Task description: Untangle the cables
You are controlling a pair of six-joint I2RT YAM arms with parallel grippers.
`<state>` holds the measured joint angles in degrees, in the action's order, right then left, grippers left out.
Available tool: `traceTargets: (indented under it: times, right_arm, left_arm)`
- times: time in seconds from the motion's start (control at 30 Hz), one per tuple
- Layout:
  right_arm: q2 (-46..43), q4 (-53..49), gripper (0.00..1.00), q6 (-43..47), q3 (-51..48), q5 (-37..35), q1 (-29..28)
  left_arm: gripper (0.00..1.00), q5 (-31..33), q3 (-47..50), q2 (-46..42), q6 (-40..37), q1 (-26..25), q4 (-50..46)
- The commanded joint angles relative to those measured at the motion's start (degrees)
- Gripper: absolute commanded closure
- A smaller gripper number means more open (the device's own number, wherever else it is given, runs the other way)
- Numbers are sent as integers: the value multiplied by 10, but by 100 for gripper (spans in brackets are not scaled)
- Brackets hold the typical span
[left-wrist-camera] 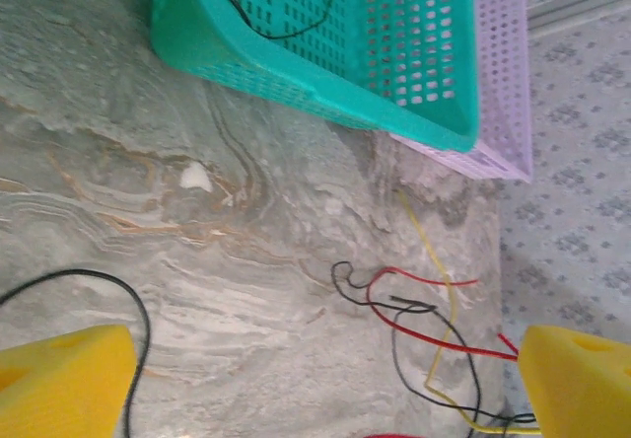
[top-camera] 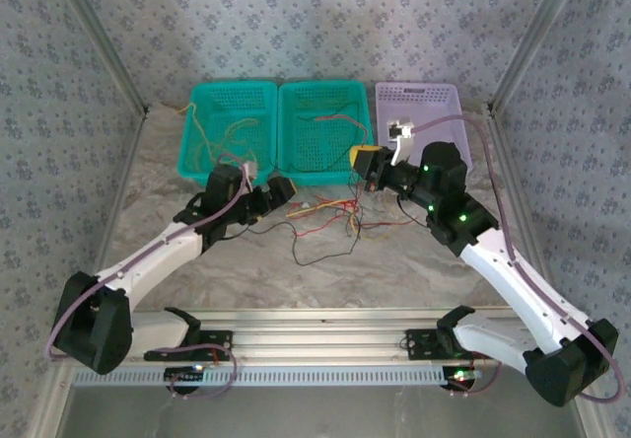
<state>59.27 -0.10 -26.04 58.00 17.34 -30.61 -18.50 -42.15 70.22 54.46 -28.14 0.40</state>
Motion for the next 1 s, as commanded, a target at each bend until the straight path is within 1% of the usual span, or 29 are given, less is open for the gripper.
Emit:
traceTargets:
  times: [0.0, 0.17, 0.23, 0.33, 0.4, 0.5, 0.57, 0.67, 0.77, 0.97]
  right_arm:
    - [3, 24, 100, -15, -6, 17, 0]
    - [6, 23, 100, -12, -12, 12, -1]
    - [8, 20, 100, -9, -13, 9, -1]
    - [9, 15, 100, -5, -16, 0, 1]
    - [9, 14, 100, -2, -18, -3, 1]
    - [12, 12, 100, 0, -18, -7, 3]
    - [14, 9, 100, 5, -17, -13, 2]
    - [19, 4, 100, 9, -14, -14, 3]
    - [22, 5, 100, 8, -13, -13, 4]
    - [30, 6, 100, 3, -10, -6, 0]
  left_arm:
    - [0, -37, 15, -15, 42, -3, 95]
    - [0, -88, 33, 9, 100, -6, 180]
    - [0, -100, 39, 10, 106, -5, 192]
    - [4, -122, 46, 4, 110, -7, 203]
    - [4, -140, 46, -2, 107, -10, 199]
    - [4, -161, 40, -21, 73, -13, 153]
    - [6, -171, 30, -36, 34, -13, 95]
    - [10, -186, 19, -48, -14, -13, 26]
    - [20, -199, 26, -55, -32, -15, 8]
    - [28, -198, 26, -44, -56, -18, -4]
